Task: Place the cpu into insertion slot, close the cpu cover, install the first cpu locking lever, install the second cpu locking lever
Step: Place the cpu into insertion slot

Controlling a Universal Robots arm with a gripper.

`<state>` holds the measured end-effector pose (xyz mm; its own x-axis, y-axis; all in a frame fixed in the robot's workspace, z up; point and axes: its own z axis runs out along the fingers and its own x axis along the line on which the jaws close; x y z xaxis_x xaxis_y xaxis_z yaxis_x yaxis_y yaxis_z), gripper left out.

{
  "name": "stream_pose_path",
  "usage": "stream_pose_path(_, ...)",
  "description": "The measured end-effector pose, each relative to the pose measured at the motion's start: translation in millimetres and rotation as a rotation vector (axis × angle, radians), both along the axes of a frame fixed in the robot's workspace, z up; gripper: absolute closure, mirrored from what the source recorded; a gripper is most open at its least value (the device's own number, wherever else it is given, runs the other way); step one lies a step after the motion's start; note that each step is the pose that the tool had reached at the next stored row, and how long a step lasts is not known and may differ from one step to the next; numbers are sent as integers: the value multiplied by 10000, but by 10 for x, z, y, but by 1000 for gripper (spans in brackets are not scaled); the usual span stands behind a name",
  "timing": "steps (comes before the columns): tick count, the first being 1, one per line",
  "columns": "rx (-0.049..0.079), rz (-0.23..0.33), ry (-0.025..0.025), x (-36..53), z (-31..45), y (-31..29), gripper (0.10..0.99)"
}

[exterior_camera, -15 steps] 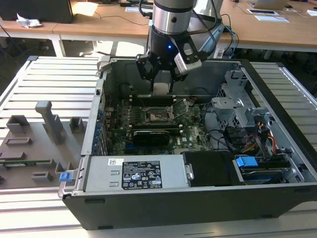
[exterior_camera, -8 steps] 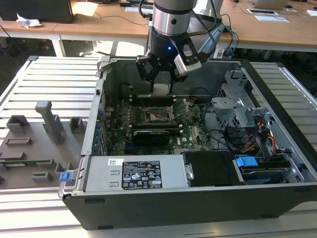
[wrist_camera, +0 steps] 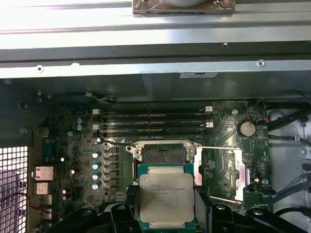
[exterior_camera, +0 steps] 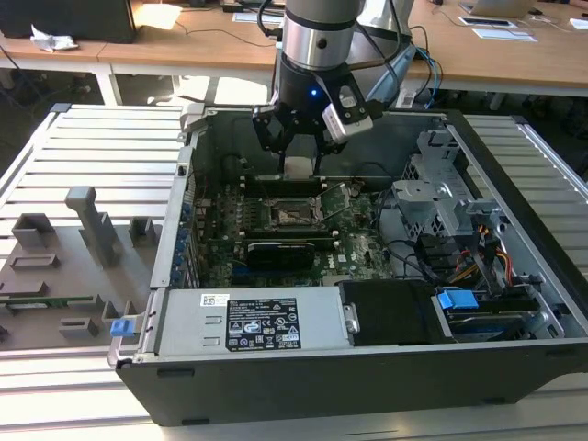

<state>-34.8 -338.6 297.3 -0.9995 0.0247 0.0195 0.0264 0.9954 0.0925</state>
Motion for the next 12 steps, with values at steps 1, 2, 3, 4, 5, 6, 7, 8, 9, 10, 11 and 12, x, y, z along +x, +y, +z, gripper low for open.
stream_pose_path(1,0,0,0,0,-3,0,545)
stream_pose_path(2,0,0,-1,0,-7,0,545)
stream_pose_path(3,0,0,-1,0,-11,0,545)
stream_pose_path(4,0,0,0,0,-19,0,545)
stream_pose_path(5,0,0,0,0,-27,0,545)
stream_pose_path(6,0,0,-1,0,-36,0,545)
stream_pose_path(7,0,0,0,0,-48,0,545)
stream_pose_path(8,-1,0,0,0,-63,0,545)
stream_pose_path(9,0,0,0,0,-74,0,545)
stream_pose_path(10,0,0,0,0,-81,0,545)
stream_pose_path(11,0,0,0,0,-87,0,545)
stream_pose_path(12,0,0,-1,0,-94,0,545)
